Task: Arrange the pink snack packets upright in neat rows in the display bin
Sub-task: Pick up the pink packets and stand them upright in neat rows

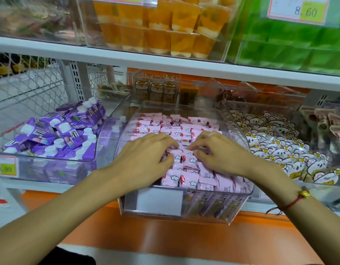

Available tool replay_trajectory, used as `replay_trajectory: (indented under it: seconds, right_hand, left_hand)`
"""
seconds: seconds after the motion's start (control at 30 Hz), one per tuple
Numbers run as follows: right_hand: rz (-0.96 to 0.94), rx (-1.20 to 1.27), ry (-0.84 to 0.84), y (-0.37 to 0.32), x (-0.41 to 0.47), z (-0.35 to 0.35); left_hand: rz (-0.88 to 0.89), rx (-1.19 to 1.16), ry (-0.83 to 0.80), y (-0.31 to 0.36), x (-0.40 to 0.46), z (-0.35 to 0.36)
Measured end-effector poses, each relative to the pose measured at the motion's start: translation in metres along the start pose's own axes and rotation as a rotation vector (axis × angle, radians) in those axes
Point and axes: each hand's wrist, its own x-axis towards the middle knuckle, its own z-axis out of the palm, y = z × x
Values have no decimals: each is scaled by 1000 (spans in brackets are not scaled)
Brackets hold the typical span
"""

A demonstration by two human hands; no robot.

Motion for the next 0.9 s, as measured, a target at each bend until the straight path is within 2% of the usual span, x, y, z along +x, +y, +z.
replay_trajectory:
  seconds: [0.13, 0.23, 0.3, 0.4, 0.5, 0.6, 0.77, 0.83, 0.9]
  right_hand:
    - [22, 36, -78, 2, 4, -4]
    - [104, 103, 4, 2, 16, -10]
    - [136, 22, 63, 2, 27, -10]
    - [158, -111, -12, -2, 43, -7]
    - [174, -131, -68, -4, 52, -9]
    - [150, -133, -32, -4, 52, -8]
    - [97, -174, 207, 0, 42, 2]
    - [93, -42, 378, -3, 40, -4]
    - [62, 143, 625, -8, 36, -14]
  left_hand:
    - [72, 16, -106, -1, 7, 6]
    - [79, 38, -154, -3, 8, 7]
    - [84, 45, -152, -3, 9, 6]
    - [83, 44, -150, -3, 8, 5]
    - [80, 42, -149, -2, 7, 6]
    - [65, 25, -157, -3, 7, 7]
    - [64, 20, -194, -6, 10, 8]
    - [67, 30, -191, -7, 11, 9]
    - [73, 20, -188, -7, 11, 8]
